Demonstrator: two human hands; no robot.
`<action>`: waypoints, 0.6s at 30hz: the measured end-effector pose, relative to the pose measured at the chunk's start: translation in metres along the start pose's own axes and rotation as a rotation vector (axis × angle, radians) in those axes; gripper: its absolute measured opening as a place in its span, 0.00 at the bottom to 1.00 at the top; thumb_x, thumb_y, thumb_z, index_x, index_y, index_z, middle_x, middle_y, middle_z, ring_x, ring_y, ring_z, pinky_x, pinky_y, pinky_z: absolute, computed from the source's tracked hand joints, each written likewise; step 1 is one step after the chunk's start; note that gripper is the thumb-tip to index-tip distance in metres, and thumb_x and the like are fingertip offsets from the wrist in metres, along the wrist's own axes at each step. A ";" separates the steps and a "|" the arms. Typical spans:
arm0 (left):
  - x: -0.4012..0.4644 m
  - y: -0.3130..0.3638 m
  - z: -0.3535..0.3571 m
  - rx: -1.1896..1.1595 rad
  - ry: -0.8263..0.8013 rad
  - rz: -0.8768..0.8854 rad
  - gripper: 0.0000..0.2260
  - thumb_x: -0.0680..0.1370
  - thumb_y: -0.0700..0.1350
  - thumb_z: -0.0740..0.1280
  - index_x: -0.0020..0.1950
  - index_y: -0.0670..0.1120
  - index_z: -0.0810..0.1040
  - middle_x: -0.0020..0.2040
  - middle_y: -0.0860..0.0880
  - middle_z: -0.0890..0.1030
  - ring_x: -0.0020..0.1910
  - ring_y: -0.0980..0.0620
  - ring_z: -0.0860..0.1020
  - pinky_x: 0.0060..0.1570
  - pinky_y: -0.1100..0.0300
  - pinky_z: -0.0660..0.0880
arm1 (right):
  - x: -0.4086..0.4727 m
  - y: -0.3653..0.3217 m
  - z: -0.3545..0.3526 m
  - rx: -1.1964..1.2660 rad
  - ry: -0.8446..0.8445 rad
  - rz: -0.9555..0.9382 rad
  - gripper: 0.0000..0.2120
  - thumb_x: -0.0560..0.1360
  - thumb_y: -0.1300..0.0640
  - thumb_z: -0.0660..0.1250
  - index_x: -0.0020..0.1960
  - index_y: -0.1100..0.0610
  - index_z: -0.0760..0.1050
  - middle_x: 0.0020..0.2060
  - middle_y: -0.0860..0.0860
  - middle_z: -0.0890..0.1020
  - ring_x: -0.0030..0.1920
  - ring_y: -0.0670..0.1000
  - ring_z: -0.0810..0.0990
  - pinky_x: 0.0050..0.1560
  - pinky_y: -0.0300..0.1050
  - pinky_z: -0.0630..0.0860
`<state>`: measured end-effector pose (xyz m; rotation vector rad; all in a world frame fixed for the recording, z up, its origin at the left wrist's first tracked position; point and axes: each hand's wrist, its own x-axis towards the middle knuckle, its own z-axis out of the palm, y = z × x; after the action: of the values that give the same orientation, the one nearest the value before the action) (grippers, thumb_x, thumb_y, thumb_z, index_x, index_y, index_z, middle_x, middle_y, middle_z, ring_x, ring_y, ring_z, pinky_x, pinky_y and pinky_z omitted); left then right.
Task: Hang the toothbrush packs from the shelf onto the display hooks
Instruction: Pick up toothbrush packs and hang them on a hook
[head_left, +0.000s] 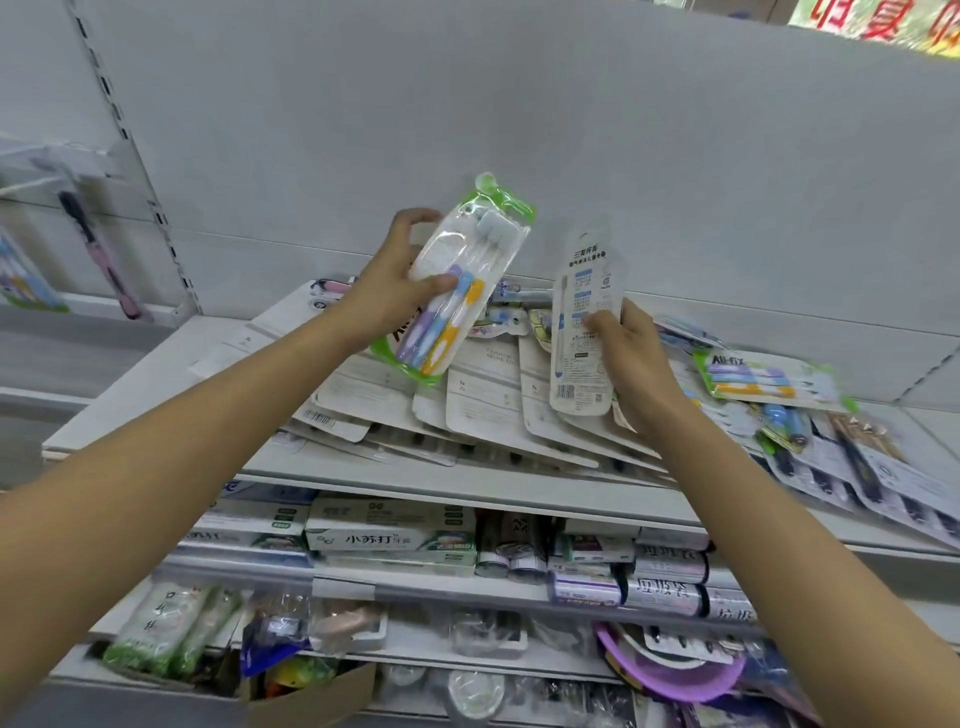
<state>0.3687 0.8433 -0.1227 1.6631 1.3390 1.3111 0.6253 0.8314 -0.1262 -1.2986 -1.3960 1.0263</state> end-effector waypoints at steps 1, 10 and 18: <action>-0.002 0.002 0.000 -0.043 0.013 -0.038 0.29 0.76 0.43 0.73 0.72 0.55 0.62 0.54 0.51 0.82 0.49 0.54 0.84 0.48 0.58 0.82 | 0.000 0.000 -0.001 0.056 -0.010 0.030 0.11 0.81 0.61 0.57 0.62 0.56 0.73 0.52 0.51 0.83 0.49 0.51 0.83 0.46 0.50 0.81; -0.041 0.007 -0.021 -0.209 0.102 -0.163 0.14 0.78 0.43 0.70 0.63 0.44 0.79 0.56 0.45 0.85 0.51 0.47 0.84 0.48 0.54 0.82 | 0.000 -0.010 0.016 0.355 -0.260 0.196 0.13 0.81 0.58 0.58 0.66 0.52 0.68 0.62 0.56 0.79 0.57 0.61 0.83 0.60 0.65 0.77; -0.104 0.008 -0.055 -0.228 0.296 -0.233 0.13 0.76 0.39 0.71 0.60 0.46 0.80 0.51 0.46 0.86 0.47 0.48 0.85 0.44 0.56 0.83 | -0.009 -0.037 0.057 0.228 -0.521 0.153 0.45 0.64 0.27 0.67 0.72 0.50 0.59 0.64 0.55 0.71 0.56 0.52 0.74 0.56 0.51 0.71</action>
<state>0.3203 0.7361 -0.1310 1.1563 1.4383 1.5445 0.5615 0.8208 -0.1034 -1.0188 -1.5120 1.6626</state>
